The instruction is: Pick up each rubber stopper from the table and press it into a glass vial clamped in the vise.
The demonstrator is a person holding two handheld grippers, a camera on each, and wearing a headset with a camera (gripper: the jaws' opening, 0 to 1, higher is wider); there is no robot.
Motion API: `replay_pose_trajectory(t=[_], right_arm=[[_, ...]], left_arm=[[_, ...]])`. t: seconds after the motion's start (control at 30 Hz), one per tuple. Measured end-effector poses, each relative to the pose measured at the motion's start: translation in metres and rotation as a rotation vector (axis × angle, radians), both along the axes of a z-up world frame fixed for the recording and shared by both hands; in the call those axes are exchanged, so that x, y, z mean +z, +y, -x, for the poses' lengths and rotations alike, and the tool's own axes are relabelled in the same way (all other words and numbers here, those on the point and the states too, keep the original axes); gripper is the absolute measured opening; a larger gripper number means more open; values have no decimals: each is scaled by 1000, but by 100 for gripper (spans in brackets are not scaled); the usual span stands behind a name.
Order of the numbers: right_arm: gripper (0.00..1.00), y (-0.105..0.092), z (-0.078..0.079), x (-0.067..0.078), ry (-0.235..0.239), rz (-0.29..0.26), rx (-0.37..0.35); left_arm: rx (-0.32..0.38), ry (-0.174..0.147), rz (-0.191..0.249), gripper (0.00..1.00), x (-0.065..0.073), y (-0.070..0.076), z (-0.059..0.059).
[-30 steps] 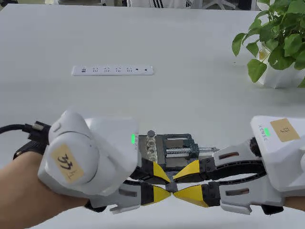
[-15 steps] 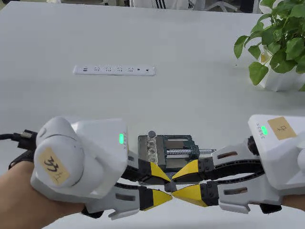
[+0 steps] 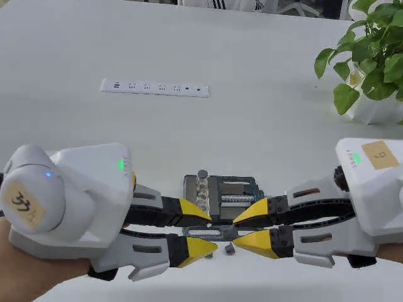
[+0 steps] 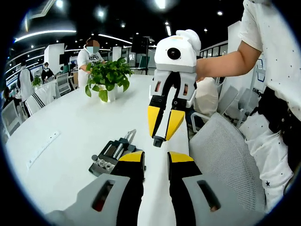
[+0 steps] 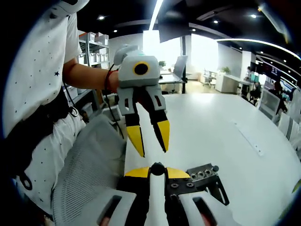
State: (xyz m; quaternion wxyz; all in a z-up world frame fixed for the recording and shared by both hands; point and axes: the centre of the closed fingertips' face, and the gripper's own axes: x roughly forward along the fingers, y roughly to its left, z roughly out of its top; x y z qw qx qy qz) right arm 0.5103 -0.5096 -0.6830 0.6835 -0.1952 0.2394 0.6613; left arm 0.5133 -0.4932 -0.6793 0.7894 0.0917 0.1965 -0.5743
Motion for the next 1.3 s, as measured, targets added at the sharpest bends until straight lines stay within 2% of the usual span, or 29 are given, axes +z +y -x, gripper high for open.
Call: replay_pose_trajectory(t=[0.17,0.27,0.43,0.73,0.8,0.87,1.03,1.1,1.3], right_arm=[[5,1,-14,0,-9,30,-17],[5,3,-24,0,-24,58,-16],[5,7,-48,-5,-47,126,-25],[5,15,-85,-24,-56,285,-24],[5,17,-94,-28,-55,312,-24],[5,17,-102,-34,-49,352,-21],[5,22,-114,-47,-51,443,18],[5,24,-118,-50,-54,465,30],[5,31,-126,-65,-46,542,73]], left_arm=[[40,-18,-7,28,-8,11,-5],[74,-27,1,40,-14,17,-9],[133,-36,49,59,-21,28,-16],[166,-35,78,83,-40,40,-21],[165,-38,80,86,-46,41,-21],[158,-26,80,90,-52,40,-20],[151,-27,79,98,-62,40,-19],[148,-16,89,99,-63,40,-19],[144,-29,97,99,-68,40,-21]])
